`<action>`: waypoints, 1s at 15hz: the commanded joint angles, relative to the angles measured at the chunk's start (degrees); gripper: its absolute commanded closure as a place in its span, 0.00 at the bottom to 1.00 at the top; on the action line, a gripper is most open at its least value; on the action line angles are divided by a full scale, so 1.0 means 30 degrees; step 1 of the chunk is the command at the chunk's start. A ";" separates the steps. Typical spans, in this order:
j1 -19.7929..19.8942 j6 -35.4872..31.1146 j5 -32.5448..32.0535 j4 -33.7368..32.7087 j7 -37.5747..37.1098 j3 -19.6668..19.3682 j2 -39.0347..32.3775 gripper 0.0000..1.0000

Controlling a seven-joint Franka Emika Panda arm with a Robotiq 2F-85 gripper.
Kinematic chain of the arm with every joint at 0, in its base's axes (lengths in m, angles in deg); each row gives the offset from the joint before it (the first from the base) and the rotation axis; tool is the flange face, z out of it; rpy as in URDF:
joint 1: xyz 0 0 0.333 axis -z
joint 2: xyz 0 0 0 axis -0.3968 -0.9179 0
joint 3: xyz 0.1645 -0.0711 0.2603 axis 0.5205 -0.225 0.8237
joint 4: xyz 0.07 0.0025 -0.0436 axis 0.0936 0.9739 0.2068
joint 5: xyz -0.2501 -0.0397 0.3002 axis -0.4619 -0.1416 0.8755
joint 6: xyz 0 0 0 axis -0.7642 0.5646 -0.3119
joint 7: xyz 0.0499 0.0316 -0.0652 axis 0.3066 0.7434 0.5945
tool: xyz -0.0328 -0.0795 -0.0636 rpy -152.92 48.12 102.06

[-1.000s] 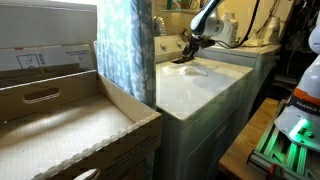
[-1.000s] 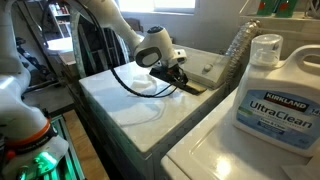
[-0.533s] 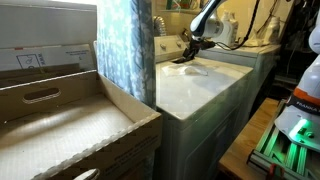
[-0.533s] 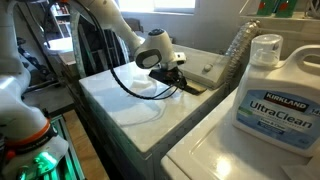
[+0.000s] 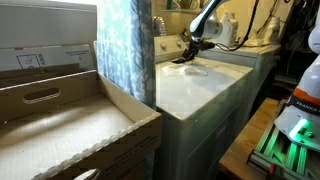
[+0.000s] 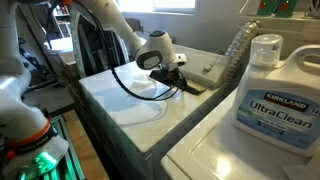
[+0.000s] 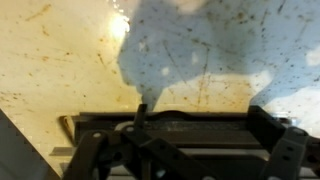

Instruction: Push the grey object into the detergent drawer of the washing machine on the left

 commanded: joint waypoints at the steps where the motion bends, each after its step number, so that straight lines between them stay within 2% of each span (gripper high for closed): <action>1: 0.0529 -0.0339 0.0477 -0.0983 0.0470 0.0547 -0.0950 0.00; 15: 0.0968 -0.0958 0.0368 -0.2523 0.0763 0.1023 -0.2428 0.00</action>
